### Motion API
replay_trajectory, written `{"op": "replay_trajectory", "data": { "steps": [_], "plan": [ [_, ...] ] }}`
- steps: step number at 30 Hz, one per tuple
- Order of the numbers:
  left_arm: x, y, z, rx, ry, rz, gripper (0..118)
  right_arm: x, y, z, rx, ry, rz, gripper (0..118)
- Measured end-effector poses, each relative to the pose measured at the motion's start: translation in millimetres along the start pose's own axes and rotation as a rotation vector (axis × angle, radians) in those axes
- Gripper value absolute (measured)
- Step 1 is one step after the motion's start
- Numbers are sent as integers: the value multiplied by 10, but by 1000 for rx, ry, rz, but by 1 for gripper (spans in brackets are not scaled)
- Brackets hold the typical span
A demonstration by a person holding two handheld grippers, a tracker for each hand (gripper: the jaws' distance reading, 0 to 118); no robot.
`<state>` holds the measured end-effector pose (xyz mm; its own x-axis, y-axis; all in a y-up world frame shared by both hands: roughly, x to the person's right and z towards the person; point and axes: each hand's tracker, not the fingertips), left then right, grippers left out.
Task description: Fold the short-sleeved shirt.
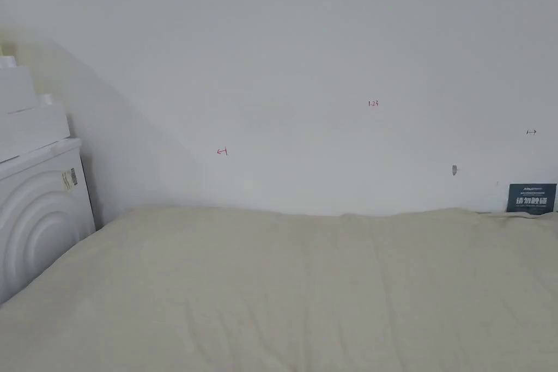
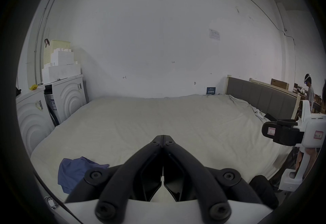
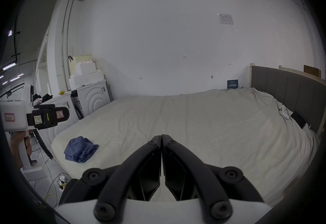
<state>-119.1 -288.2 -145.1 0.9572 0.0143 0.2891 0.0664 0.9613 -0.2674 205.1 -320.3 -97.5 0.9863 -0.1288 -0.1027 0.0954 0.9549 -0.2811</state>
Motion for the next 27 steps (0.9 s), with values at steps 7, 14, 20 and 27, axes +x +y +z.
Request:
{"op": "replay_trajectory", "data": {
  "steps": [7,14,20,27],
  "plan": [
    [60,-28,29,-35,53,-64,1,-101,100,68,5,-41,29,2],
    [57,-73,41,-39,34,-32,9,-163,55,30,-6,-56,44,9],
    [53,-91,55,-51,24,-13,26,-192,48,5,-7,-58,44,60],
    [98,-111,72,-22,44,-36,118,-213,36,46,62,-53,23,112]
  ]
}}
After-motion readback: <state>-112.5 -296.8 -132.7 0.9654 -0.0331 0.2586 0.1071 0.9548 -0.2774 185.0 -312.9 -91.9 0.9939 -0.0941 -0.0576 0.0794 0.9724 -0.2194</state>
